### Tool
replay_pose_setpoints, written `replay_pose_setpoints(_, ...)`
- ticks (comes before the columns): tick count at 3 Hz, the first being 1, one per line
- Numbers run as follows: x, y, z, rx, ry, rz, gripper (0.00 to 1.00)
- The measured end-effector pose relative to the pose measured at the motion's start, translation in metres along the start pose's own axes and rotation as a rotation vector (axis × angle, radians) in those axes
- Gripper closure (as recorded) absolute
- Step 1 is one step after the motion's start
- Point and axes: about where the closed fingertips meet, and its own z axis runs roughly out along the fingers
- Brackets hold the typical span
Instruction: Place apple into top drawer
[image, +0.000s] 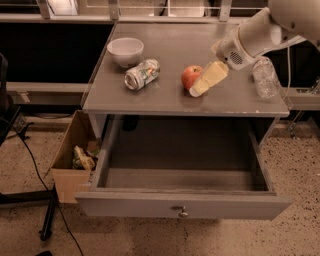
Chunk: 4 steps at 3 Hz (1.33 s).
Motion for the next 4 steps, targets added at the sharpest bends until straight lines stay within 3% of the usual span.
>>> replay_pose_setpoints(1,-0.004,-0.004,0.010,0.025,-0.022,-0.014,0.00)
replay_pose_setpoints(4,0.013,-0.021,0.053,0.040,0.045,-0.003,0.00)
